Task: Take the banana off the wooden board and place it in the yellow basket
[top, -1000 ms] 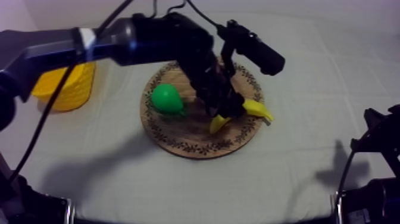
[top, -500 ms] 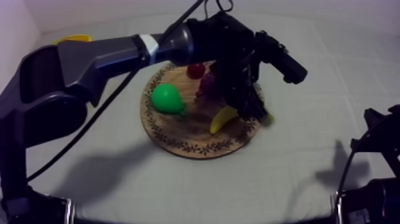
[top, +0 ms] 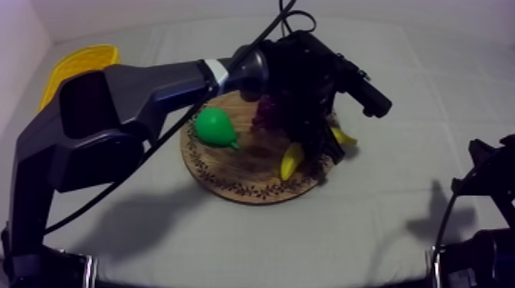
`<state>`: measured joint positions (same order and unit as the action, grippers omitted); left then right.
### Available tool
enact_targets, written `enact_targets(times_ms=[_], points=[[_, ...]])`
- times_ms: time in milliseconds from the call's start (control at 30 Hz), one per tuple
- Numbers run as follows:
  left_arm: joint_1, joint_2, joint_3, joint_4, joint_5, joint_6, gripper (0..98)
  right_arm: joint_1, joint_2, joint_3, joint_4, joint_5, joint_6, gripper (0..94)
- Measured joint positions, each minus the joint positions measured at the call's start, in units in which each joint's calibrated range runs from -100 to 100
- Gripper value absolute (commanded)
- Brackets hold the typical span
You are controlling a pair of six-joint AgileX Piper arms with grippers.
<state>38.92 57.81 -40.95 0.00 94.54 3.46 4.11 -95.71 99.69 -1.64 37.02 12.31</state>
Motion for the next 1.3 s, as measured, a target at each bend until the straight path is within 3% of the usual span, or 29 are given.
enact_targets(times_ms=[233, 433, 733, 967, 1300], points=[[0.2, 1.5, -2.6, -0.4, 2.1, 0.2, 29.8, 0.0, 0.0, 0.0, 0.0, 0.0, 0.0, 0.6], [0.7, 2.4, -3.9, -2.74, 4.3, 1.7, 23.2, 0.0, 0.0, 0.0, 0.0, 0.0, 0.0, 0.6], [0.1, -5.8, -0.2, -6.08, 5.1, 3.1, 24.6, 0.0, 0.0, 0.0, 0.0, 0.0, 0.0, 0.6], [-4.7, -19.4, 10.1, -7.96, 5.0, 3.7, 25.9, 0.0, 0.0, 0.0, 0.0, 0.0, 0.0, 0.6], [-17.4, -38.2, 26.1, -10.03, 4.4, 2.3, 25.7, 0.0, 0.0, 0.0, 0.0, 0.0, 0.0, 0.6]])
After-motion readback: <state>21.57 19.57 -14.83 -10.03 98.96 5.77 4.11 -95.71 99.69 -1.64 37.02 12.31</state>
